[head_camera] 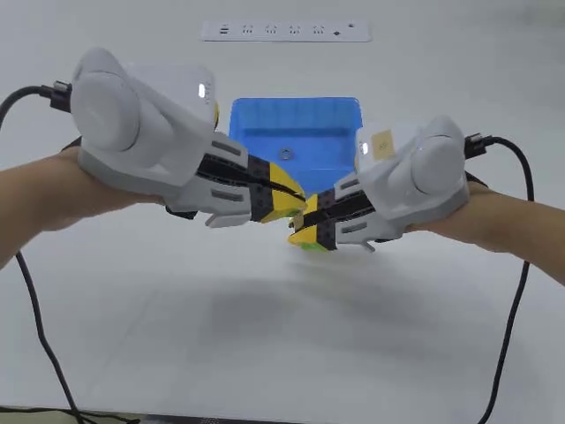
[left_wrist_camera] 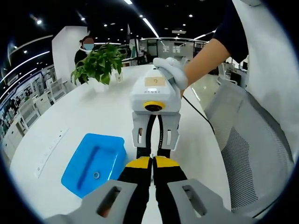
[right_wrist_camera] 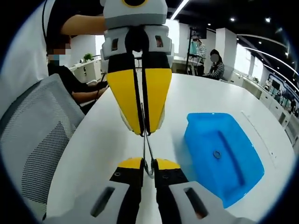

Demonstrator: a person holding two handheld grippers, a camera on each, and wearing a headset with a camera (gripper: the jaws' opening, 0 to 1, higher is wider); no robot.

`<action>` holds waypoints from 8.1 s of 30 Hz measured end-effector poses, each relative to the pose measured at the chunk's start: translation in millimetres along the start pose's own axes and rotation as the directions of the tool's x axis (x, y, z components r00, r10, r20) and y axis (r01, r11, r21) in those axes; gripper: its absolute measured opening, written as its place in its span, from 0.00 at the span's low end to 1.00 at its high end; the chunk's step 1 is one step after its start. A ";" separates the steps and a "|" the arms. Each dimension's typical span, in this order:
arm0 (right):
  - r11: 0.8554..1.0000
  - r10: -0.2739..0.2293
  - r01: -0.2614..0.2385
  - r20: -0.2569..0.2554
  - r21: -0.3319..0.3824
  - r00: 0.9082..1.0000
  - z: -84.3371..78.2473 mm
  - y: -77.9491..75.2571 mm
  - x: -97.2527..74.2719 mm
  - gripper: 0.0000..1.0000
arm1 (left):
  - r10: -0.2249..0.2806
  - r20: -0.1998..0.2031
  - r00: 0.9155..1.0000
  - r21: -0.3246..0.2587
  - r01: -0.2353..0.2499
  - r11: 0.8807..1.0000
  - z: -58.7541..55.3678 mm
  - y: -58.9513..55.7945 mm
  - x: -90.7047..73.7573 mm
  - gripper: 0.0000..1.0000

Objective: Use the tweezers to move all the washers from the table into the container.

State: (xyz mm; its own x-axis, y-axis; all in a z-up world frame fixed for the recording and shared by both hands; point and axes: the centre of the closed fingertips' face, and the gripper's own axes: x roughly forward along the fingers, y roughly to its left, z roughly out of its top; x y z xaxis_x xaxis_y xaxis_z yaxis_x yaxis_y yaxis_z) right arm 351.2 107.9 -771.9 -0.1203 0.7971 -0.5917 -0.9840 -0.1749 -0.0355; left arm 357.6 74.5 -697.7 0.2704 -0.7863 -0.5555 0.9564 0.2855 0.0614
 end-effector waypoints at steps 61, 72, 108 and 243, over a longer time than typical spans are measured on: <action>0.988 -0.151 0.153 0.052 -0.021 0.987 77.7 -16.1 -48.1 0.09 | 0.323 0.165 0.932 -0.275 -0.271 0.923 -35.5 -23.2 -85.7 1.00; 0.976 -0.214 0.216 0.071 -0.024 0.974 97.4 -52.0 -60.0 0.09 | 0.371 0.178 0.912 -0.311 -0.305 0.900 -43.6 -12.3 -91.8 1.00; 0.972 -0.226 0.227 -0.033 0.058 0.974 14.4 -122.5 -7.3 0.10 | 0.402 0.120 0.908 -0.346 -0.342 0.874 -61.8 8.7 -89.5 1.00; 0.942 -0.335 0.335 0.033 0.008 0.942 30.6 -82.7 -62.8 0.50 | 0.246 0.301 0.921 -0.019 -0.252 0.967 65.3 97.5 -64.5 0.04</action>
State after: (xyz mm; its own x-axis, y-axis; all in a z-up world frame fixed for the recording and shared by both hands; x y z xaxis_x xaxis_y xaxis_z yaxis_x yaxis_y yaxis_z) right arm 436.1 90.1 -707.1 0.2121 0.8280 -0.5191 -0.9684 0.1067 -0.2254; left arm 440.6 117.2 -601.8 0.5177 -0.8191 -0.2469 0.8550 0.4850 0.1837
